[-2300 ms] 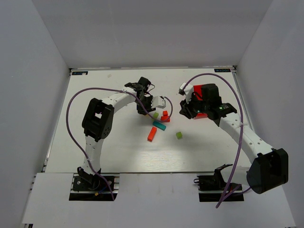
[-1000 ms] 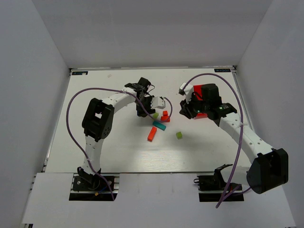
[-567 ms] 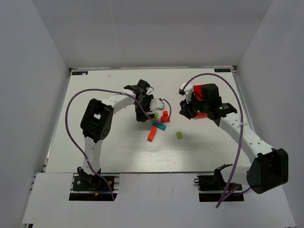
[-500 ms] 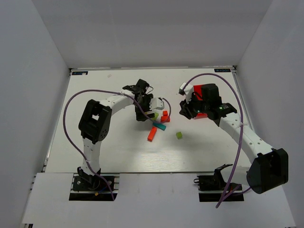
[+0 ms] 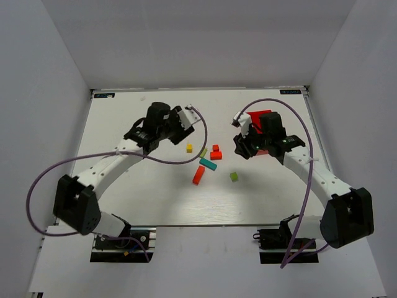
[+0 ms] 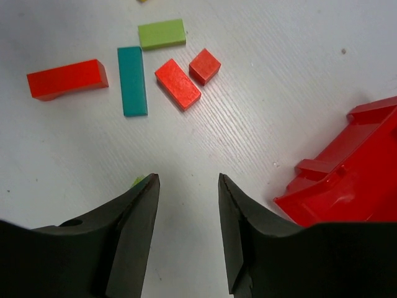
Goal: Build the wood block tower
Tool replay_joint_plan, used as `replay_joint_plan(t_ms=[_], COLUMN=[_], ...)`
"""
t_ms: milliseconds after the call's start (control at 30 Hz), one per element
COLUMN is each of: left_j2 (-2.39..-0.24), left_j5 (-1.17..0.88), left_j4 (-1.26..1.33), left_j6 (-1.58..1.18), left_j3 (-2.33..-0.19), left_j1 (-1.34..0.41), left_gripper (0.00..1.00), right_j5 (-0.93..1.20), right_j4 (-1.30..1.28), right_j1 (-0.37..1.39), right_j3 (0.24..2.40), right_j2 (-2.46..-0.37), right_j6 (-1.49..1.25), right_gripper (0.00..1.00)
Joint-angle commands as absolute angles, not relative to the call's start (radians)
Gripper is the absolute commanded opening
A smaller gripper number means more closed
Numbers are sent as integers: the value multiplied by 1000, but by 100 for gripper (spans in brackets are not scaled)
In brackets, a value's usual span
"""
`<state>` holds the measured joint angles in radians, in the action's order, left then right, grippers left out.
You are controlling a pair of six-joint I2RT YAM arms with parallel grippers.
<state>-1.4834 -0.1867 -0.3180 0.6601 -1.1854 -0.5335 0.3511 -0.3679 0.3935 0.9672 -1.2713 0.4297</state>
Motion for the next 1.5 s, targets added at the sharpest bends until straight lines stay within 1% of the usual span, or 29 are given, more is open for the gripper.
replay_joint_plan(t_ms=[0,33,67,100,167,200,267,300,333,367,400,433,467,533,600,733,767,1000,1067,1100,1133,1200,1233,1267,1300,1367,1400,1433,1467], left_j2=[-1307,-1277,-1249,-1199,-1140,-1109,-1016,-988,-964,-925,-910,-896,-882,-864,-864,-873,-873,-864,-864,-864,-855,-854,-854,-844,-844,-833,-833,-824,-824], left_j5=[-89,-30,-29,-46,-46,-46,-46,0,17,31,78,78,78,57,37,18,18,18,29,29,29,38,49,49,49,49,49,49,49], left_j4=[-109,-135,-165,-195,-236,-236,-215,-215,-215,-215,-224,-224,-224,-198,-198,-207,-207,-207,-216,-216,-216,-216,-216,-216,-216,-216,-216,-216,-216], left_j6=[260,159,17,-35,-92,-106,-129,-129,-129,-129,-129,-129,-129,-138,-138,-147,-147,-147,-147,-147,-147,-147,-147,-147,-147,-138,-138,-138,-127], left_j3=[-1115,-1115,-1115,-1100,-1036,-1002,-905,-882,-856,-856,-844,-830,-821,-809,-808,-808,-808,-808,-799,-799,-799,-799,-799,-799,-799,-790,-790,-790,-779], left_j1=[-537,-537,-537,-526,-526,-544,-545,-545,-545,-545,-545,-545,-545,-545,-545,-545,-545,-545,-545,-545,-545,-545,-545,-545,-545,-545,-545,-545,-545], left_gripper=[61,48,32,26,21,21,30,44,49,51,58,60,60,62,62,64,65,65,65,65,65,65,65,65,65,66,66,66,66], right_j5=[315,305,284,266,235,213,171,131,117,104,98,92,81,48,29,40,47,152,175,190,202,209,209,216,236,248,255,262,323], right_j4=[-376,-386,-388,-388,-382,-374,-361,-359,-354,-348,-344,-342,-339,-337,-333,-328,-327,-235,-247,-252,-253,-256,-259,-258,-261,-255,-238,-226,-229], right_j1=[406,416,422,437,451,469,480,486,495,503,505,514,520,534,538,554,557,600,610,612,615,621,621,621,624,630,632,630,629], right_j3=[983,989,1000,1002,1003,1005,1012,1015,1014,1015,1011,1009,1012,1019,1020,1014,1014,1032,1072,1083,1094,1135,1146,1181,1190,1212,1213,1216,1216], right_j2=[-1342,-1370,-1396,-1414,-1431,-1446,-1457,-1471,-1473,-1480,-1485,-1494,-1506,-1532,-1539,-1539,-1539,-1516,-1543,-1554,-1562,-1597,-1614,-1626,-1646,-1658,-1667,-1669,-1672], right_j6=[417,411,404,400,382,377,333,319,302,290,287,285,282,276,276,271,275,395,419,431,448,456,457,462,506,554,631,668,705], right_gripper=[49,48,48,48,48,48,48,48,48,48,48,48,49,49,49,49,49,49,42,37,17,2,0,3,11,29,33,34,34])
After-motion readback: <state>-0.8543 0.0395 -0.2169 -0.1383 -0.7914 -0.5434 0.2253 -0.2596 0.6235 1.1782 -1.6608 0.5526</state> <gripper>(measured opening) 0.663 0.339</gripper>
